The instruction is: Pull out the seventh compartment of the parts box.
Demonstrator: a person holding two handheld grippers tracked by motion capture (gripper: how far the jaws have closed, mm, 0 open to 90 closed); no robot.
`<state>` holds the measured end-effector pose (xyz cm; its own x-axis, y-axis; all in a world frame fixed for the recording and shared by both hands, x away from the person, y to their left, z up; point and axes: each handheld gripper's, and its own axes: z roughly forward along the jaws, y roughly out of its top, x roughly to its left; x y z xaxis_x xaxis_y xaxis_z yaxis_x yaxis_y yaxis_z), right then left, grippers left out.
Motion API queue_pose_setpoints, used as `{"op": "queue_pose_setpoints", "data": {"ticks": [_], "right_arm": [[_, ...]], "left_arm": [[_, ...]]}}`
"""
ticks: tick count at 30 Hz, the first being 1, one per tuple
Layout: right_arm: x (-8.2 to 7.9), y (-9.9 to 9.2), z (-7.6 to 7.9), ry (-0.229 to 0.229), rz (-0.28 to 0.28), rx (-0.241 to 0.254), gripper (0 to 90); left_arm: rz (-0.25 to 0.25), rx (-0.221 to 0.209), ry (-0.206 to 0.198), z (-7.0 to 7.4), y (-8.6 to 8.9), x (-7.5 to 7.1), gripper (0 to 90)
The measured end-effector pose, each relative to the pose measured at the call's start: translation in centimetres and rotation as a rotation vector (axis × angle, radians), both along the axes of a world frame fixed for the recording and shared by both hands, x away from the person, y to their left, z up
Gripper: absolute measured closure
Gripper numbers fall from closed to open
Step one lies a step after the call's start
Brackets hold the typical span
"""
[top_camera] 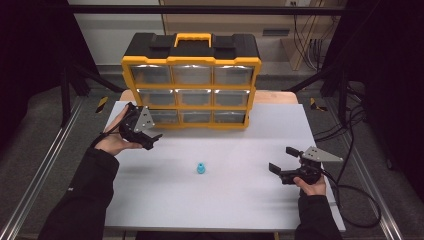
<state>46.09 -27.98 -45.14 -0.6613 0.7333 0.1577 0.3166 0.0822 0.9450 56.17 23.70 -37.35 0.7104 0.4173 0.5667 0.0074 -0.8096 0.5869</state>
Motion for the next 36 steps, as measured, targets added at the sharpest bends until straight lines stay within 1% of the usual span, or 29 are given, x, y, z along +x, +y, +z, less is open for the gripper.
{"op": "queue_pose_setpoints", "data": {"ticks": [8, 13, 14, 16, 19, 20, 23, 24, 26, 27, 33, 35, 36], "right_arm": [[0.0, 0.0, 0.0, 0.0, 0.0, -0.001, 0.7], [0.0, 0.0, 0.0, -0.001, -0.001, -0.003, 0.7], [0.0, 0.0, 0.0, -0.001, -0.001, -0.003, 0.7], [0.0, 0.0, 0.0, 0.0, -0.001, -0.003, 0.7], [0.0, 0.0, 0.0, -0.001, 0.0, -0.002, 0.6], [0.0, 0.0, 0.0, 0.001, -0.001, 0.0, 0.7], [0.0, 0.0, 0.0, -0.001, 0.001, 0.0, 0.7], [0.0, 0.0, 0.0, 0.0, 0.001, 0.001, 0.7], [0.0, 0.0, 0.0, -0.001, 0.001, 0.0, 0.7], [0.0, 0.0, 0.0, -0.002, -0.001, -0.003, 0.7], [0.0, 0.0, 0.0, -0.001, -0.001, -0.006, 0.7], [0.0, 0.0, 0.0, -0.001, -0.001, -0.007, 0.7], [0.0, 0.0, 0.0, -0.001, -0.001, -0.007, 0.7]], "left_arm": [[-0.012, 0.041, -0.017, -0.7, -0.3, 0.6, 0.0], [-0.022, 0.067, -0.034, -1.1, -0.5, 0.8, 0.0], [-0.022, 0.067, -0.034, -1.1, -0.5, 0.8, 0.0], [-0.03, 0.08, -0.042, -1.3, -0.6, 1.0, 0.0], [-0.035, 0.084, -0.046, -1.4, -0.6, 1.1, 0.0], [-0.035, 0.095, -0.05, -1.5, -0.6, 1.2, 0.0], [-0.038, 0.103, -0.052, -1.7, -0.7, 1.4, 0.0], [-0.037, 0.116, -0.055, -1.9, -0.7, 1.5, 0.0], [-0.038, 0.122, -0.055, -2.0, -0.8, 1.6, 0.0], [-0.041, 0.134, -0.059, -2.1, -0.8, 1.6, 0.0], [-0.053, 0.153, -0.076, -2.6, -1.0, 1.9, 0.0], [-0.056, 0.157, -0.077, -2.7, -1.1, 2.0, 0.0], [-0.058, 0.158, -0.069, -2.9, -1.1, 2.1, 0.0]]}}
